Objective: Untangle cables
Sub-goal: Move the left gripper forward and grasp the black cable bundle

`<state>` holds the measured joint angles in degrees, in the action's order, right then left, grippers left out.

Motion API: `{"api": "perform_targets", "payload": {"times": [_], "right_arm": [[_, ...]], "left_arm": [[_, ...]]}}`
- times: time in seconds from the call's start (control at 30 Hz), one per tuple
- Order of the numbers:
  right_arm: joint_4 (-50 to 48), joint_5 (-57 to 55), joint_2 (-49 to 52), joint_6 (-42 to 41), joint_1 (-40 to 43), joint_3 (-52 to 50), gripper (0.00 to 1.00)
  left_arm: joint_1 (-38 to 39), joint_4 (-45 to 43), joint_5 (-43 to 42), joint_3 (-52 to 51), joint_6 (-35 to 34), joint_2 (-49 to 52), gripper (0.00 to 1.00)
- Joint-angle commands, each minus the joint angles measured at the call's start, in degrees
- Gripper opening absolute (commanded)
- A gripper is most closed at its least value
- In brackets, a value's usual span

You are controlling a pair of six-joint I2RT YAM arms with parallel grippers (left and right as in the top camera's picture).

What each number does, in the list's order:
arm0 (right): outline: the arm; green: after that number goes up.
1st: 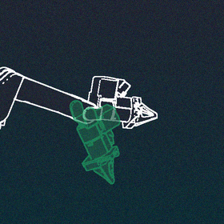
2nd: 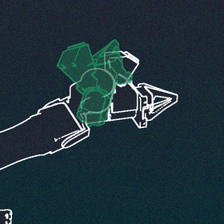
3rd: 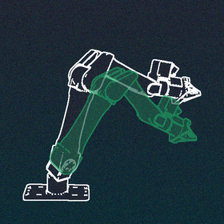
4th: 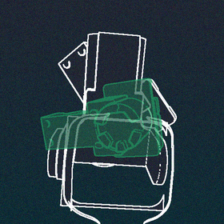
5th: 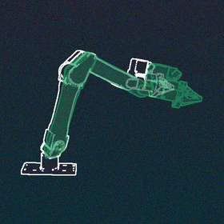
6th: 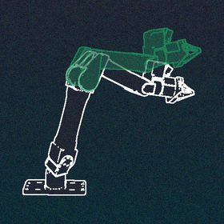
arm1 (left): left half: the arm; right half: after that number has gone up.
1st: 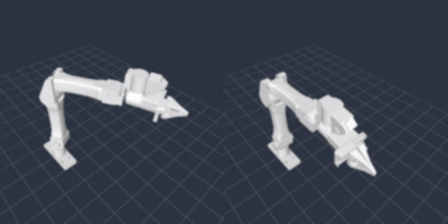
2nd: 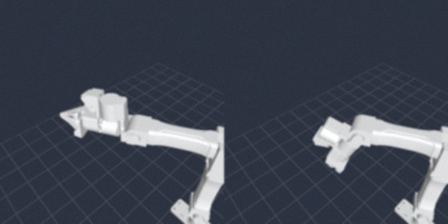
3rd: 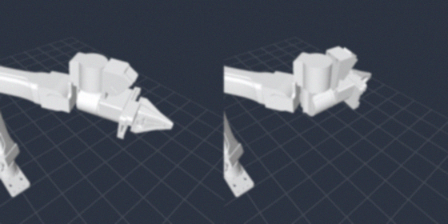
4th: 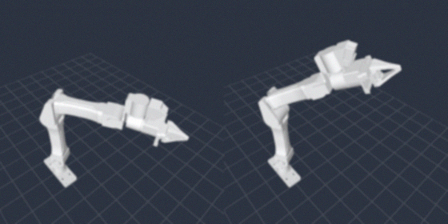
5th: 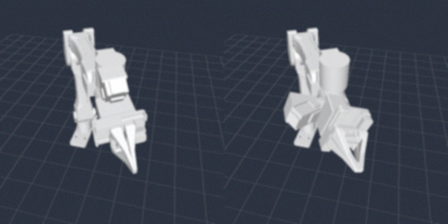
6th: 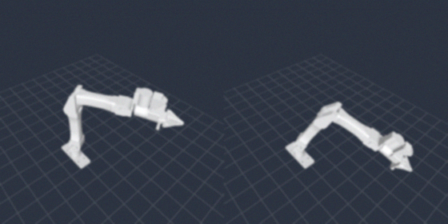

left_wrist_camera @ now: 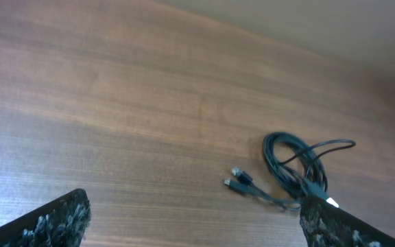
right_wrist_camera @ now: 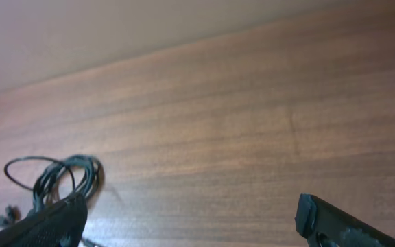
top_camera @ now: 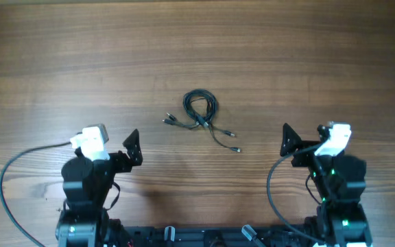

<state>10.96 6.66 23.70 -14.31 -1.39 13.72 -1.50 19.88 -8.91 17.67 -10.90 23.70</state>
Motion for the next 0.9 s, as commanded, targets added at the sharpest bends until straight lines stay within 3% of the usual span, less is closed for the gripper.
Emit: {"api": "perform_targets", "payload": {"times": [0.0,0.23,0.5,0.73,0.87], "right_arm": [[2.4,3.4,7.6,-0.7,0.3,6.5,1.00],[14.7,3.3,21.9,-0.1,0.3,19.9,1.00],[29.9,3.3,36.1,6.9,0.3,35.6,1.00],[30.7,5.5,38.3,6.6,0.3,38.8,1.00],[30.5,5.5,38.3,6.7,0.3,38.8,1.00]], "left_arm": [[0.2,2.2,-0.7,6.8,-0.5,7.7,1.00],[0.2,12.9,-4.1,21.7,-0.5,21.1,1.00],[0.1,33.3,-6.9,39.1,-0.5,32.1,1.00],[0.1,32.0,-6.9,39.4,-0.5,33.7,1.00],[0.1,21.1,-11.3,39.5,-0.5,33.8,1.00]]}}
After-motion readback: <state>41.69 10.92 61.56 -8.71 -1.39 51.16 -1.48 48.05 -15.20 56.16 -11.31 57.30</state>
